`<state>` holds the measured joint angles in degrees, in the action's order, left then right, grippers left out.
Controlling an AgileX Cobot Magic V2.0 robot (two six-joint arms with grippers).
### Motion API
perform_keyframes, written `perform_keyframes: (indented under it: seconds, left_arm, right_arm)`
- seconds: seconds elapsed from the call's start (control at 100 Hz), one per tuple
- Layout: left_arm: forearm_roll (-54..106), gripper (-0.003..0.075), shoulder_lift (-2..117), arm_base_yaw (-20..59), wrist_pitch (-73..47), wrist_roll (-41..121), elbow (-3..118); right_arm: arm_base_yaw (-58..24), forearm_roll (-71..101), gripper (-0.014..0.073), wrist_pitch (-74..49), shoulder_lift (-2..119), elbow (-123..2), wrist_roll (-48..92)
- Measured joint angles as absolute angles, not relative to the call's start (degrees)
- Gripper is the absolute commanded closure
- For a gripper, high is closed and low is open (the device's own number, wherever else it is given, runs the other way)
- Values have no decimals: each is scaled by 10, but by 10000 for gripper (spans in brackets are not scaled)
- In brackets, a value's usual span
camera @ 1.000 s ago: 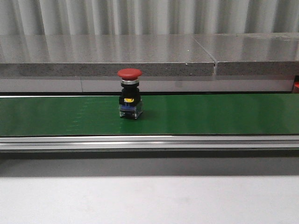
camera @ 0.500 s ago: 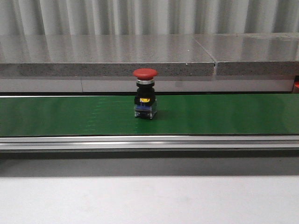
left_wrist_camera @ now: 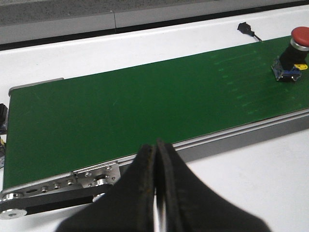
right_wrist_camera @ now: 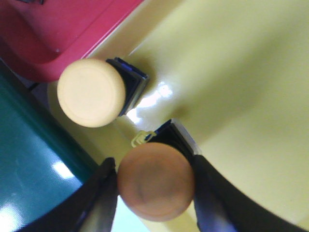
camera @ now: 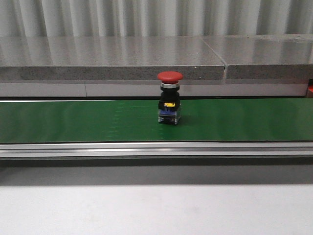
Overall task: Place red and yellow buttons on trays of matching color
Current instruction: 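Lower the yellow button into the yellow tray and open the gripper, then move the right gripper down onto the red button and grasp it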
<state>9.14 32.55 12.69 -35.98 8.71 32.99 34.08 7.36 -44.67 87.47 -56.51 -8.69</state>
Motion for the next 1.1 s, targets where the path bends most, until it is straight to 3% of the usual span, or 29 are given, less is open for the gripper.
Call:
perform_keyframes:
  seconds: [0.09,0.16,0.44,0.78,1.1]
  left_arm:
    - [91,741,325,127,-360,87,330]
    - [91,741,325,127,-360,87,330]
    - [91,741,325,127,-360,87,330]
    - [91,741,325,127,-360,87,330]
    - [91,741,325,127,-360,87,330]
  right_arm:
    - [341,74,108,-446,875,-558,-86]
    - [341,74,57,-444,875,-553,-86]
    - [341,75,56,-425,857,-549,-85]
    - [335,66,56,-419,738,-549,-85]
    - [227,64,55,-424,694,-548,-80]
